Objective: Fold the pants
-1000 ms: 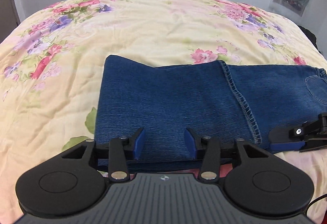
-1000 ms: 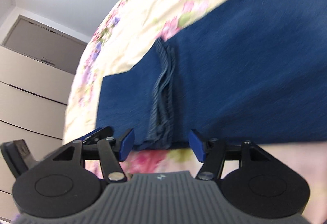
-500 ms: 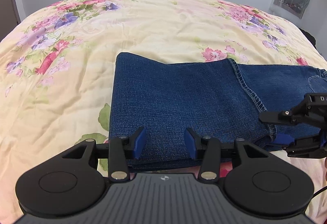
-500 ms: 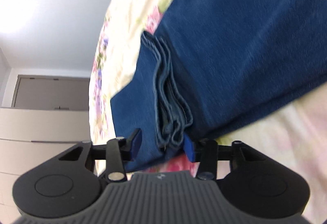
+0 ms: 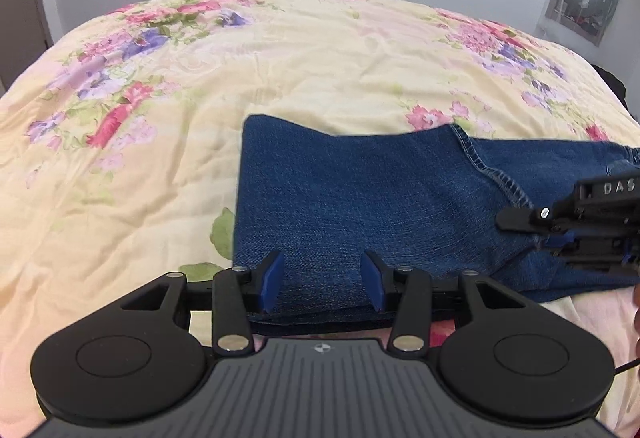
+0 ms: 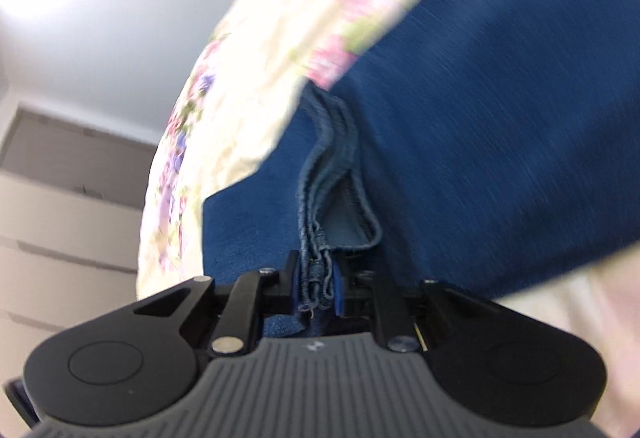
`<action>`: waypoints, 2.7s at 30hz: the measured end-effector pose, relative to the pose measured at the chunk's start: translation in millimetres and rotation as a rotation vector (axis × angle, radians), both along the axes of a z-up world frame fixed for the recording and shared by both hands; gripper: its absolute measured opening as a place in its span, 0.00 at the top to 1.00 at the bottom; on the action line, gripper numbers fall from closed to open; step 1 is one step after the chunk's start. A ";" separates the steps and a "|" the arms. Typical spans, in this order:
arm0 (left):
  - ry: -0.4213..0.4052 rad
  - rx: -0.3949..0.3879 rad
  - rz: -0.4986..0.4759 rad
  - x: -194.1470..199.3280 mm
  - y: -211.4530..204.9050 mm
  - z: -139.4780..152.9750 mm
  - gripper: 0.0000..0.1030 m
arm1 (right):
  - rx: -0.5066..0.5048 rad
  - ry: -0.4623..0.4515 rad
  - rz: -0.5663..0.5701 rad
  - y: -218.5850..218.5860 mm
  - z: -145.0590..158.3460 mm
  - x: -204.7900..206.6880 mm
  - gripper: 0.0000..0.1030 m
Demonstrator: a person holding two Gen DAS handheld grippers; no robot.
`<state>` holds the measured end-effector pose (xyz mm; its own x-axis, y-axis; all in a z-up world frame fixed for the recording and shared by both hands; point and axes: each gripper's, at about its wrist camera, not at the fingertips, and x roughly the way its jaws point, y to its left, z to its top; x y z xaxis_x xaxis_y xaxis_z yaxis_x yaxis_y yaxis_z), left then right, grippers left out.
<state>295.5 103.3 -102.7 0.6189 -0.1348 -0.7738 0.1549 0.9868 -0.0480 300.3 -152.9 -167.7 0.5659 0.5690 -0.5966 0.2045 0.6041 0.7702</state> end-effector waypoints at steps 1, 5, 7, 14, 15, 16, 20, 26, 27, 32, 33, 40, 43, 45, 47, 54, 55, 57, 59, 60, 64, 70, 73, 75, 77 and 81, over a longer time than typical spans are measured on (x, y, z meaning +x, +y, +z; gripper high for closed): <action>-0.005 -0.003 0.013 -1.0 2.0 4.6 0.49 | -0.045 -0.026 0.023 3.1 12.4 5.6 0.90; -0.030 -0.003 0.059 -5.6 5.6 24.1 0.49 | -0.219 -0.148 0.099 11.2 73.9 26.1 0.90; -0.042 0.005 0.067 -8.4 4.0 33.4 0.49 | -0.301 -0.210 0.124 8.0 107.2 31.2 0.90; -0.071 0.014 0.040 -11.8 -21.7 57.4 0.48 | -0.605 -0.324 0.105 -66.5 198.4 30.9 0.91; -0.073 0.013 0.032 -11.9 -26.8 59.1 0.48 | -0.634 -0.326 0.088 -83.8 206.7 30.7 0.91; -0.076 0.016 0.020 -11.1 -33.8 61.3 0.48 | -0.665 -0.326 0.069 -106.4 215.3 28.4 0.91; -0.079 0.032 -0.030 -7.9 -61.7 64.1 0.48 | -0.762 -0.292 0.010 -187.7 233.7 22.9 0.91; -0.052 0.057 -0.084 2.0 -97.1 52.4 0.48 | -0.834 -0.154 -0.165 -331.0 192.1 2.2 0.91; -0.045 0.062 -0.088 3.9 -102.1 49.7 0.48 | -0.831 -0.116 -0.193 -351.3 176.4 0.6 0.91; -0.009 0.097 -0.140 11.9 -127.6 35.9 0.48 | -0.776 0.124 -0.292 -414.0 66.8 -12.6 0.91; -0.002 0.101 -0.153 13.3 -132.3 33.4 0.48 | -0.773 0.147 -0.295 -420.3 51.8 -14.8 0.91; 0.030 0.129 -0.218 26.9 -163.9 15.6 0.48 | -0.795 0.178 -0.224 -421.3 14.0 -1.6 0.90; 0.036 0.129 -0.235 32.2 -176.4 10.0 0.48 | -0.846 0.174 -0.166 -413.0 25.7 1.9 0.90; 0.032 0.131 -0.247 35.5 -185.7 6.8 0.48 | -0.887 0.158 -0.124 -407.1 33.8 4.1 0.90; 0.028 0.130 -0.251 39.7 -194.7 3.4 0.48 | -0.911 0.150 -0.096 -402.2 44.2 7.5 0.90; 0.007 0.080 -0.218 56.1 -217.9 -4.2 0.48 | -0.834 0.076 -0.101 -394.1 104.0 31.9 0.90; 0.006 0.065 -0.210 59.1 -219.8 -4.1 0.49 | -0.808 0.030 -0.102 -391.8 119.0 33.7 0.90; -0.001 0.035 -0.197 63.2 -222.2 -4.1 0.48 | -0.772 -0.062 -0.099 -388.0 144.6 33.2 0.90; -0.011 0.017 -0.192 66.6 -225.4 -4.9 0.48 | -0.743 -0.127 -0.106 -389.9 164.5 26.4 0.90; -0.011 0.015 -0.193 68.1 -227.6 -6.5 0.48 | -0.732 -0.141 -0.113 -394.4 169.0 20.8 0.90; 0.017 0.046 -0.203 74.3 -239.3 -21.2 0.51 | -0.737 -0.063 -0.171 -436.4 125.9 6.9 0.91; 0.027 0.110 -0.242 72.4 -255.5 -36.5 0.56 | -0.603 0.106 -0.246 -486.8 7.1 -18.4 0.91; 0.005 0.110 -0.224 75.3 -255.1 -31.3 0.56 | -0.670 0.062 -0.233 -477.2 14.3 -20.3 0.91; -0.008 0.091 -0.211 79.0 -253.1 -27.0 0.56 | -0.686 0.011 -0.251 -472.7 31.2 -26.1 0.92; -0.008 0.090 -0.206 84.8 -253.5 -26.5 0.58 | -0.728 -0.027 -0.254 -469.1 43.4 -31.7 0.92; -0.022 0.073 -0.190 92.8 -253.2 -26.0 0.60 | -0.760 0.039 -0.268 -477.5 24.6 -25.8 0.92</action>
<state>388.3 -149.9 -128.7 0.6042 -0.1944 -0.7727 0.3390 0.9404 0.0284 274.5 -630.4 -143.1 0.5967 -0.1529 -0.7877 0.4352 0.8864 0.1576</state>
